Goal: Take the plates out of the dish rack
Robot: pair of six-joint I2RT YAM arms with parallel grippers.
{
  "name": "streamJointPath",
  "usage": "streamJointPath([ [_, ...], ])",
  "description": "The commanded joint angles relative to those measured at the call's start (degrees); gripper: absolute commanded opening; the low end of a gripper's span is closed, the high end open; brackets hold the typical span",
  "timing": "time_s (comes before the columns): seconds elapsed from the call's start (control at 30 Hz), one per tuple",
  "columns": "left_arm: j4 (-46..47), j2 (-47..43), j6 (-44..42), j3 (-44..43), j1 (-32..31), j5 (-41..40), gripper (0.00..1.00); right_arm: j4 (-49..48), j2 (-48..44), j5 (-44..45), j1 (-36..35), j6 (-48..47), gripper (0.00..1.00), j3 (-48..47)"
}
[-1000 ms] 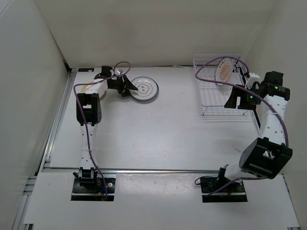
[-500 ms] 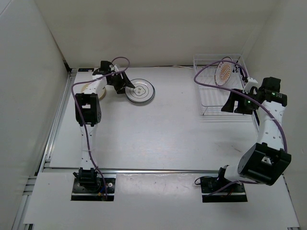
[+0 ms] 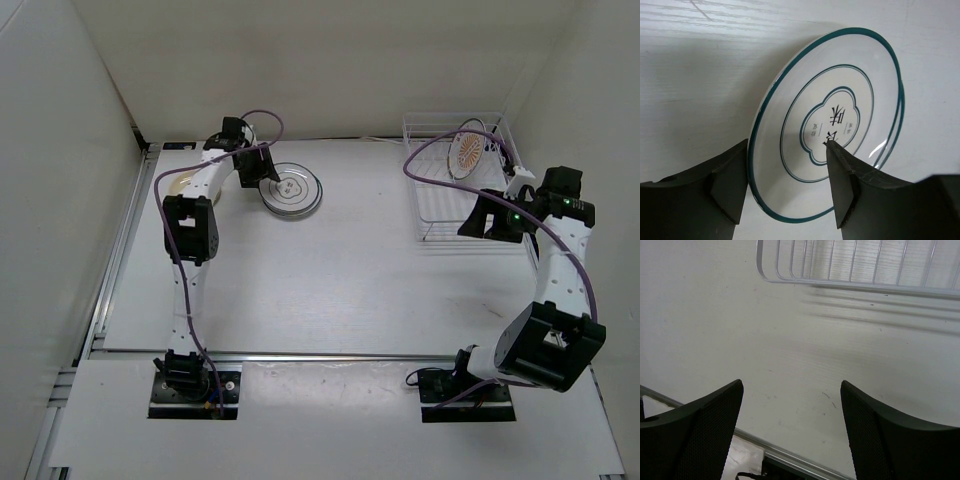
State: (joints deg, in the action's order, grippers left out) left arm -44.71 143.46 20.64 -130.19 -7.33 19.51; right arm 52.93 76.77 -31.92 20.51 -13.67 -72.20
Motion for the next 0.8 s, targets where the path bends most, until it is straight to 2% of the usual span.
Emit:
streamJointPath([
  [0.0, -1.6, -6.1, -3.8, -2.4, -1.2, -7.3, 0.7, -2.2, -1.6, -2.5, 0.1, 0.4, 0.82, 0.0],
  [0.33, -3.3, -8.4, -6.8, -1.0, -3.6, -16.6, 0.73, -4.0, 0.3, -3.7, 0.1, 1.4, 0.82, -1.7],
  [0.47, -3.3, -10.5, -8.2, -0.2, -4.1, -24.8, 0.74, -6.9, 2.8, -2.2, 0.1, 4.3, 0.82, -4.3],
  [0.6, -3.3, -12.9, -8.2, 0.9, -4.6, -30.6, 0.74, -10.0, 7.6, 5.6, -0.6, 7.3, 0.8, -11.7],
  [0.67, -3.8, -15.0, -7.6, 0.9, -4.6, -30.7, 0.77, -12.2, 10.1, 9.2, -2.1, 8.6, 0.8, -18.6],
  [0.77, -3.8, -18.4, -9.6, -0.4, -4.6, -23.7, 0.78, -14.3, 15.9, 18.4, -4.2, 9.1, 0.8, -28.1],
])
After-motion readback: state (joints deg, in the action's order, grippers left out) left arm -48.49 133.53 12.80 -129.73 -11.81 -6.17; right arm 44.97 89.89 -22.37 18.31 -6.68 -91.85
